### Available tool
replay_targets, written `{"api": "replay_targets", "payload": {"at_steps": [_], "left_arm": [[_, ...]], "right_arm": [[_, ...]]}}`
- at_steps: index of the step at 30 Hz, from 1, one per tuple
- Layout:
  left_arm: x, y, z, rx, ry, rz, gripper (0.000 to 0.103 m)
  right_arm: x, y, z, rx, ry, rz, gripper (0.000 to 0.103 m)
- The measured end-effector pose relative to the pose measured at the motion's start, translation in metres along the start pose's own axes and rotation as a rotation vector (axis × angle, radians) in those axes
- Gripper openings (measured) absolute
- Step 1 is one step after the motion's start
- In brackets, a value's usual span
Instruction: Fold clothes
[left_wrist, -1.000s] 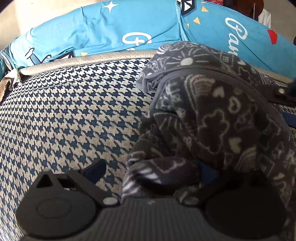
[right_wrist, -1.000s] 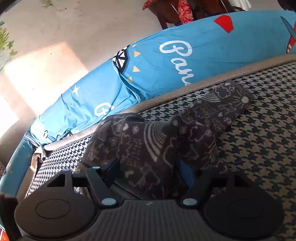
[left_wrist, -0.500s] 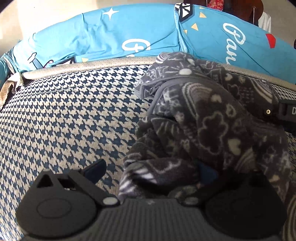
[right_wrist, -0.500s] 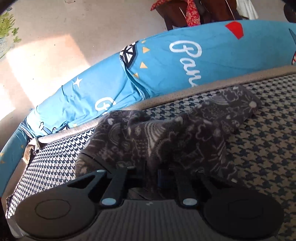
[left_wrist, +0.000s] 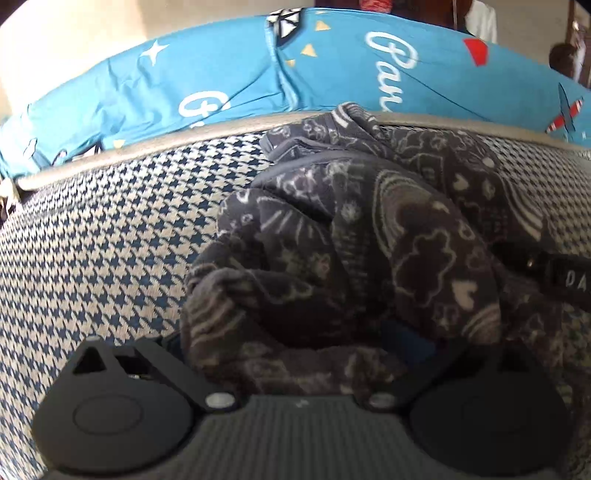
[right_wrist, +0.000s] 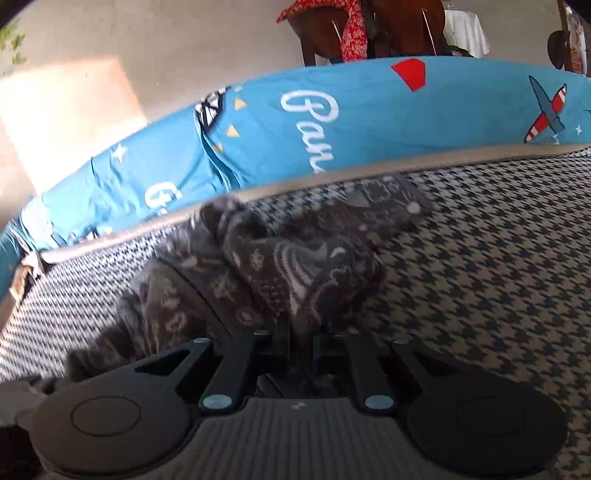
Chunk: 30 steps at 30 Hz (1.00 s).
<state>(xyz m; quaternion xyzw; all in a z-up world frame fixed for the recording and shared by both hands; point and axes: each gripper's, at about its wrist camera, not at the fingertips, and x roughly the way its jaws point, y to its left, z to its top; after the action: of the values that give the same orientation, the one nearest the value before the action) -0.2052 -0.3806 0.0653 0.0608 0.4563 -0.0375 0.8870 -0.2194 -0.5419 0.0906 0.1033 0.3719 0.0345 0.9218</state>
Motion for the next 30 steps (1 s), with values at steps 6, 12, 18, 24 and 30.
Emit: {"api": "replay_targets", "payload": {"at_steps": [6,12,18,24,30], "left_arm": [[-0.004,-0.022,-0.012,0.075,-0.004,-0.003,0.103],[0.005,-0.012,-0.01,0.017,0.033,-0.057,0.103],[0.012,-0.004,-0.009,-0.018,0.054,-0.083,0.103],[0.014,0.002,-0.012,-0.036,0.059,-0.096,0.103],[0.016,0.001,-0.015,-0.024,0.048,-0.091,0.103]], "right_arm": [[-0.001,-0.022,-0.021,0.011,0.088,-0.011,0.012],[-0.005,-0.036,-0.029,0.024,0.116,0.014,0.012],[-0.013,-0.034,-0.025,-0.011,0.101,-0.006,0.014],[-0.04,-0.041,-0.016,-0.03,0.022,0.009,0.02],[-0.049,-0.051,0.0,0.019,-0.076,0.024,0.026]]}}
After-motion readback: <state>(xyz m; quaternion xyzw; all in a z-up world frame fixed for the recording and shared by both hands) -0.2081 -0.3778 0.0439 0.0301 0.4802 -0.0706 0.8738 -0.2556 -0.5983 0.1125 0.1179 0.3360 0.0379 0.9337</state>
